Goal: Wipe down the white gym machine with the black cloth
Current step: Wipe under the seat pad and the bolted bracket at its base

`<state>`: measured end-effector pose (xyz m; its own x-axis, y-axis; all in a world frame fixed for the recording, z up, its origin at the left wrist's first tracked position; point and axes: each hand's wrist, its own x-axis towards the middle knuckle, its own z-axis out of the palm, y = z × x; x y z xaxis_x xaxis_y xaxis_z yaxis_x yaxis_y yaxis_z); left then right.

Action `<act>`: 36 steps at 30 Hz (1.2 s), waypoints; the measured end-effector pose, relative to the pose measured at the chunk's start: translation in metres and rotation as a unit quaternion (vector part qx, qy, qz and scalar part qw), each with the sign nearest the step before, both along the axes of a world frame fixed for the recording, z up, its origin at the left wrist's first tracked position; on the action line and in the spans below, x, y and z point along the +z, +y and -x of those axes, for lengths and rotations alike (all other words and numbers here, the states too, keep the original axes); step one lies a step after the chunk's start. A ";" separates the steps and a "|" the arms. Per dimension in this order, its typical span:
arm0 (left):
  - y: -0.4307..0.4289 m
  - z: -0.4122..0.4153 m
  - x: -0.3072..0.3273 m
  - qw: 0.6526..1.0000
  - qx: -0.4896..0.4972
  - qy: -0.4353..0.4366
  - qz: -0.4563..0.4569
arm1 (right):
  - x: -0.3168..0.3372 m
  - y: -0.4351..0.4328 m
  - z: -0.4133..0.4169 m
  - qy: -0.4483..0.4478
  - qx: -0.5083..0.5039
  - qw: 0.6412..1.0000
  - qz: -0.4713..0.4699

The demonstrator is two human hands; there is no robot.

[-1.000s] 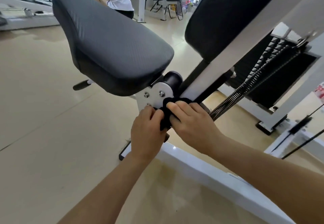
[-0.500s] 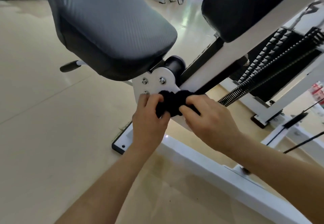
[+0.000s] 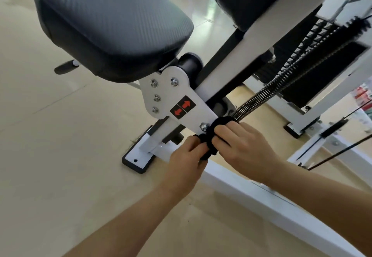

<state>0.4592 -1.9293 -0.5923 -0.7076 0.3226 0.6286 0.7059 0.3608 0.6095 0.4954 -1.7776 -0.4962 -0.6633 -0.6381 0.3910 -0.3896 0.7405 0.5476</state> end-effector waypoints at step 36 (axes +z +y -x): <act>-0.082 0.081 -0.058 0.961 0.090 -0.259 -0.030 | -0.095 -0.086 0.073 -0.082 -0.118 0.985 -0.093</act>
